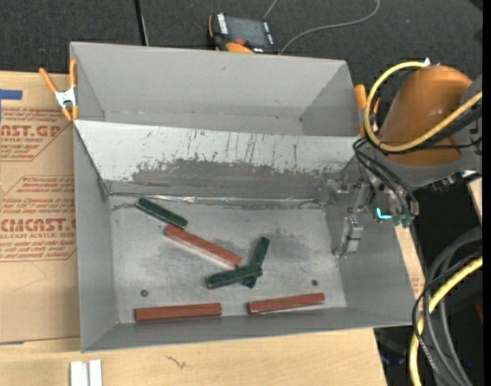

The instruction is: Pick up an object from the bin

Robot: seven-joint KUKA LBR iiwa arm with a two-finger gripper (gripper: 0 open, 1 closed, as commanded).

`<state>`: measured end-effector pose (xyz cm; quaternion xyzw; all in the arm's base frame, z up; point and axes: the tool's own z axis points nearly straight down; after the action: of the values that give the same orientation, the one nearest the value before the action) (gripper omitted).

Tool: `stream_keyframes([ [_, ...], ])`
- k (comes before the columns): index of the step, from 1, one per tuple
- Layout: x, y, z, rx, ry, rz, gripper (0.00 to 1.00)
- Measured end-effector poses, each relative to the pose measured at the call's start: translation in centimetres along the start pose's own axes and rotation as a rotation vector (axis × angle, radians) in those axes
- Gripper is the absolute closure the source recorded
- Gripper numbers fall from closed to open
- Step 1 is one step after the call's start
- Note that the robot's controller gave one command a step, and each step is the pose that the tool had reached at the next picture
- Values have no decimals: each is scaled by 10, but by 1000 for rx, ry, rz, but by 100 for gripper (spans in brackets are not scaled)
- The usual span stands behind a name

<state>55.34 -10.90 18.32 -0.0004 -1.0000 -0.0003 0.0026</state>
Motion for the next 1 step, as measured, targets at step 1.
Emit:
stream_keyframes([
  [1,-32,42,118,-3,-1,32,0],
])
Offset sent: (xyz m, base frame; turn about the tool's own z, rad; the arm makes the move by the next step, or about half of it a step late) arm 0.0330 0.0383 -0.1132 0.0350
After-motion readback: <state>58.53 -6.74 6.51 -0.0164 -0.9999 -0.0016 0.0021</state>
